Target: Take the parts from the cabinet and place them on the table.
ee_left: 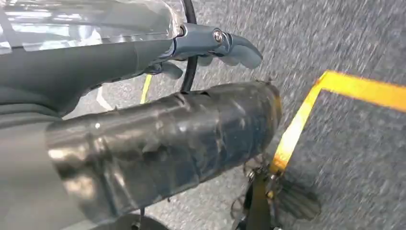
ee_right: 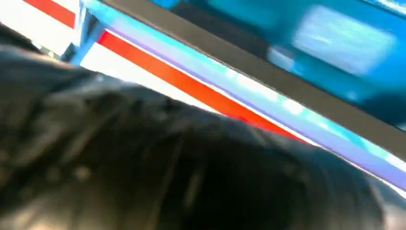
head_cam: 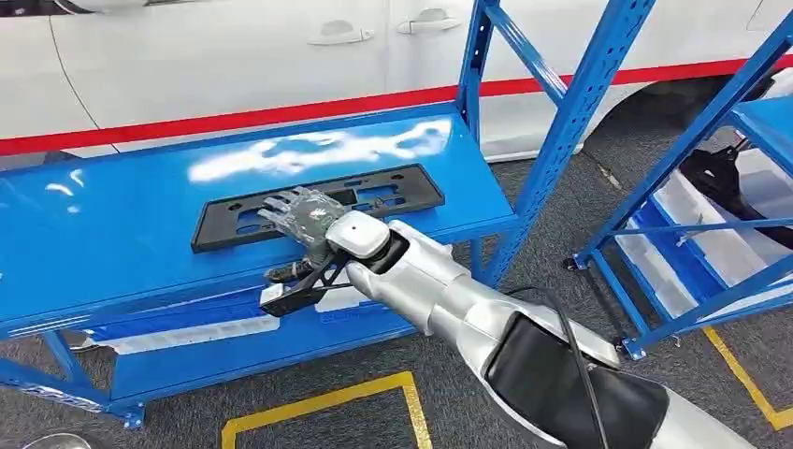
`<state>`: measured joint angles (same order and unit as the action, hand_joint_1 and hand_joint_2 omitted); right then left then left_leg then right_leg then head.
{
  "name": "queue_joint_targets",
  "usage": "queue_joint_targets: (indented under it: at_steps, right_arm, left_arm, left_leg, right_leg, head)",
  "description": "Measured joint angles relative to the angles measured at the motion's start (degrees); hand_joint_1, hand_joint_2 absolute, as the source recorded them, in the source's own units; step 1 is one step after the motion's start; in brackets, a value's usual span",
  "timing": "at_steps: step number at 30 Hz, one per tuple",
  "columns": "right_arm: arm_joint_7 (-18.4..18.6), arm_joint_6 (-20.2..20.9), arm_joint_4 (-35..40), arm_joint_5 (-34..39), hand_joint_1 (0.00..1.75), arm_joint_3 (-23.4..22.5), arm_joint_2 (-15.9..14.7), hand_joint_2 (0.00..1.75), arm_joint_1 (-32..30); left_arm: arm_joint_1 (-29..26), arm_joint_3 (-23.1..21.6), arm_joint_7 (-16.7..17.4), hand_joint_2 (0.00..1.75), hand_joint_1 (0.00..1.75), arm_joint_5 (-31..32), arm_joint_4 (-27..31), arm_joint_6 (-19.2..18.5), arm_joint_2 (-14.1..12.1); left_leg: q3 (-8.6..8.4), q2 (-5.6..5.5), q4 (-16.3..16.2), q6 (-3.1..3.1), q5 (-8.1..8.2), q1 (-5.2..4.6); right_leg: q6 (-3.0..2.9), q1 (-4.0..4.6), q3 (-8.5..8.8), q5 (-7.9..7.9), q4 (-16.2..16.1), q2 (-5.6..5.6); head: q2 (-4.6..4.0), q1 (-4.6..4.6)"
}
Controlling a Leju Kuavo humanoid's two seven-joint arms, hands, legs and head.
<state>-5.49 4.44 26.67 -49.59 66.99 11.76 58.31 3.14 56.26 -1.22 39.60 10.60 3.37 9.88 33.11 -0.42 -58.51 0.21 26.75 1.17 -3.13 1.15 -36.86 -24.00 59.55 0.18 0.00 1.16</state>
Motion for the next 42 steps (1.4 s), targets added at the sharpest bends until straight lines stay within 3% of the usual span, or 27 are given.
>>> queue_joint_targets:
  at_steps: [1, 2, 3, 5, 6, 7, 8, 9, 10, 11, 12, 13, 16, 18, 20, 21, 22, 23, 24, 26, 27, 28, 29, 30, 42]
  right_arm:
    - [0.02, -0.02, -0.02, 0.02, 0.0, 0.0, 0.0, 0.0, -0.03]
    - [0.0, -0.07, -0.02, 0.04, 0.0, 0.0, 0.0, 0.0, -0.05]
    - [0.0, -0.07, -0.11, 0.09, 0.0, 0.0, 0.0, 0.0, 0.08]
    - [0.0, -0.04, -0.31, 0.28, 0.0, 0.0, 0.0, 0.0, -0.01]
    - [0.0, -0.02, -0.44, 0.44, 0.0, 0.0, 0.0, 0.0, -0.24]
    - [0.02, 0.0, -0.59, 0.74, 0.0, 0.0, -0.04, 0.0, -0.57]
    - [0.22, 0.0, -0.88, 1.05, 0.0, 0.0, -0.18, 0.0, -0.84]
    - [0.46, -0.04, -1.14, 1.05, 0.0, 0.0, -0.42, 0.0, -1.05]
    - [1.01, -0.13, -1.53, 1.05, 0.0, 0.0, -0.77, 0.0, -1.18]
    - [1.22, -0.24, -1.86, 1.05, 0.0, 0.0, -1.07, 0.0, -1.22]
    - [1.22, -0.44, -2.25, 1.03, 0.0, -0.02, -1.51, 0.0, -1.24]
    - [1.2, -0.5, -2.51, 1.0, 0.0, -0.04, -1.79, 0.0, -1.4]
    - [1.2, -0.5, -3.08, 0.98, 0.0, -0.09, -2.21, 0.0, -1.65]
    - [1.27, -0.5, -3.41, 1.05, 0.0, -0.22, -2.45, 0.0, -1.63]
    - [2.01, -0.5, -3.89, 1.66, 0.0, -0.65, -3.17, 0.0, -1.8]
    - [2.21, -0.5, -4.28, 1.86, 0.0, -0.83, -3.6, 0.0, -2.16]
    - [2.14, -0.5, -4.65, 2.03, 0.0, -1.0, -3.89, 0.0, -2.63]
    - [2.03, -0.55, -4.96, 2.16, 0.0, -1.16, -4.24, 0.0, -3.06]
    - [2.01, -0.68, -5.25, 2.36, 0.0, -1.4, -4.59, 0.0, -3.37]
    - [1.77, -0.81, -5.73, 2.49, 0.0, -2.27, -5.18, 0.0, -3.52]
    - [1.68, -0.87, -5.88, 2.49, 0.0, -2.6, -5.31, 0.0, -3.57]
    - [1.47, -0.9, -6.01, 2.51, 0.0, -2.77, -5.38, 0.0, -3.54]
    - [1.18, -0.94, -6.12, 2.51, 0.0, -2.89, -5.4, 0.0, -3.65]
    - [1.05, -0.96, -6.19, 2.51, 0.0, -3.13, -5.42, 0.0, -3.93]
    - [0.61, -1.22, -7.04, 2.49, 0.0, -4.81, -5.88, 0.0, -5.45]
  left_arm:
    - [0.05, 0.0, 0.0, 0.0, 0.0, 0.04, 0.0, 0.0, 0.0]
    - [-0.1, 0.02, 0.0, 0.0, 0.0, 0.07, 0.0, 0.0, -0.06]
    - [-0.11, 0.02, -0.04, 0.0, 0.0, 0.11, 0.0, 0.02, -0.13]
    - [-0.05, 0.02, 0.0, 0.0, 0.0, 0.13, 0.0, 0.0, -0.07]
    - [-0.05, 0.02, 0.0, 0.0, 0.0, 0.15, 0.0, 0.0, -0.09]
    - [-0.1, 0.02, -0.02, 0.0, 0.0, 0.15, 0.0, 0.0, -0.11]
    - [-0.17, 0.02, -0.15, 0.0, 0.0, 0.17, 0.0, 0.0, -0.2]
    - [-0.3, 0.04, -0.2, 0.0, 0.0, 0.22, 0.0, 0.0, -0.26]
    - [-0.35, 0.04, -0.28, 0.0, 0.0, 0.24, 0.0, 0.0, -0.33]
    - [-0.35, 0.04, -0.33, 0.0, 0.0, 0.26, 0.0, 0.0, -0.37]
    - [-0.42, 0.04, -0.35, 0.0, 0.0, 0.31, 0.0, -0.02, -0.35]
    - [-0.22, 0.04, -0.39, 0.0, 0.0, 0.33, 0.0, -0.11, -0.33]
    - [-0.2, 0.04, -0.53, 0.0, 0.0, 0.39, 0.0, -0.17, -0.33]
    - [-0.27, 0.07, -0.5, 0.0, 0.0, 0.57, 0.0, -0.17, -0.11]
    - [-0.2, 0.09, -0.28, 0.0, 0.0, 0.66, 0.0, 0.07, -0.2]
    - [-0.19, 0.09, -0.15, 0.0, 0.0, 0.7, 0.0, 0.11, -0.22]
    - [-0.19, 0.09, -0.09, 0.0, 0.0, 0.74, 0.0, 0.11, -0.28]
    - [-0.19, 0.09, -0.07, 0.0, 0.0, 0.74, 0.0, -0.02, -0.28]
    - [-0.26, 0.11, -0.07, 0.0, 0.0, 0.72, 0.0, -0.22, -0.28]
    - [-0.52, 0.2, 0.4, 0.0, 0.0, 0.66, 0.0, -0.74, -0.28]
    - [-0.63, 0.28, 0.68, 0.0, 0.0, 0.64, -0.02, -0.9, -0.16]
    - [-0.25, 0.39, 0.74, 0.0, 0.0, 0.63, 0.0, -1.01, -0.15]
    - [-0.23, 0.46, 0.74, 0.0, 0.0, 0.63, 0.0, -1.01, -0.24]
    - [-0.28, 0.48, 0.61, 0.0, 0.0, 0.66, 0.0, -1.01, -0.39]
    - [-0.13, 1.29, -0.61, 0.0, 0.0, 1.81, 0.0, -1.16, -0.83]
  left_leg:
    - [-0.42, 0.09, 0.23, -0.45, 0.28, -0.48]
    - [-0.35, 0.21, -0.91, -0.5, 0.68, -0.14]
    - [0.85, 0.2, -3.4, -0.58, 2.02, -0.14]
    - [5.89, 0.21, -12.15, -1.07, 5.67, 0.05]
    - [8.22, 0.22, -15.75, -1.27, 6.71, 0.09]
    - [9.83, 0.22, -17.55, -1.43, 6.2, 0.09]
    - [9.7, 0.22, -16.12, -1.48, 4.27, 0.09]
    - [8.36, 0.23, -12.45, -1.47, 1.46, 0.1]
    - [5.91, 0.26, -6.72, -1.44, -2.03, 0.12]
    - [3.92, 0.35, -1.75, -1.39, -4.13, 0.14]
    - [3.23, 0.32, -1.46, -1.18, -2.6, -0.1]
    - [3.37, 0.05, -1.15, -0.36, -2.73, -0.14]
    - [3.13, 0.11, -0.96, 0.51, -2.4, -0.15]
    - [2.26, 0.24, -0.46, 1.2, -2.15, 0.17]
    - [1.91, 0.24, -0.46, 1.69, -1.8, 0.12]
    - [1.79, 0.19, -0.47, 1.79, -1.62, 0.1]
    - [1.6, 0.06, -0.48, 1.81, -1.44, 0.09]
    - [1.3, -0.05, -0.48, 1.76, -1.26, 0.09]
    - [0.92, -0.22, -0.48, 1.67, -1.0, 0.07]
    - [-0.07, -0.32, -0.47, 1.43, -0.37, -0.08]
    - [-0.16, -0.23, -0.27, 1.31, -0.14, 0.13]
    - [-0.06, -0.22, -0.34, 0.96, -0.06, -0.28]
    - [0.14, -0.16, -0.62, 0.88, 0.14, -0.17]
    - [0.09, -0.12, -0.48, 0.98, 0.18, -0.28]
    - [-1.0, 0.05, 0.68, 0.24, 0.26, -0.09]
  right_leg:
    - [-0.01, -0.59, 1.03, 0.29, -1.35, 0.04]
    - [0.23, -0.82, 2.04, 0.53, -2.34, -0.11]
    - [0.01, -0.97, 2.56, 0.5, -2.71, -0.13]
    - [-0.12, -0.92, 2.97, 0.09, -2.72, -0.17]
    - [-0.11, -0.85, 3.04, -0.13, -2.59, -0.19]
    - [-0.04, -0.84, 3.17, -0.49, -2.36, -0.16]
    - [0.05, -0.88, 3.41, -0.88, -2.11, -0.1]
    - [0.22, -0.95, 3.72, -1.34, -1.84, -0.03]
    - [0.51, -1.07, 4.08, -1.96, -1.34, 0.01]
    - [0.86, -1.15, 4.22, -2.62, -0.72, -0.02]
    - [1.34, -0.73, 3.9, -3.09, -0.37, -0.03]
    - [1.57, -0.69, 3.65, -3.24, -0.04, 0.06]
    - [2.15, -0.62, 3.93, -3.55, -0.28, 0.05]
    - [2.84, -0.83, 3.28, -5.09, 2.01, 0.06]
    - [3.56, -1.27, -1.73, -8.84, 11.1, 0.04]
    - [3.73, -1.42, -4.38, -10.05, 15.23, 0.03]
    - [3.84, -1.52, -6.33, -10.11, 17.72, 0.03]
    - [3.81, -1.56, -6.77, -8.67, 17.28, 0.01]
    - [3.6, -1.54, -5.96, -6.13, 14.41, 0.01]
    - [2.52, -1.18, -1.65, 0.57, 3.6, 0.06]
    - [1.74, -0.84, -0.26, 0.65, 0.91, 0.13]
    - [1.5, -0.54, 0.14, 0.6, 0.18, 0.09]
    - [1.84, -0.54, 0.34, 0.52, -0.65, 0.05]
    - [2.73, -0.79, 0.33, 0.29, -0.66, 0.13]
    - [1.95, -0.58, 0.69, -0.2, -0.61, 0.28]
  head:
    - [0.0, -0.02]
    - [0.0, 0.02]
    - [0.0, -0.02]
    - [0.0, -0.02]
    - [0.0, -0.02]
    - [0.0, -0.04]
    - [0.0, -0.04]
    - [0.0, -0.04]
    - [0.0, -0.05]
    - [0.0, -0.02]
    - [0.0, -0.09]
    - [0.0, 0.09]
    - [0.0, 0.02]
    - [0.0, 0.15]
    - [0.0, 0.11]
    - [0.0, 0.09]
    - [0.0, 0.09]
    - [0.0, 0.11]
    - [0.0, 0.11]
    - [0.0, 0.11]
    - [0.0, 0.07]
    - [0.0, -0.03]
    - [0.0, 0.17]
    - [0.0, 0.15]
    - [0.0, 0.15]
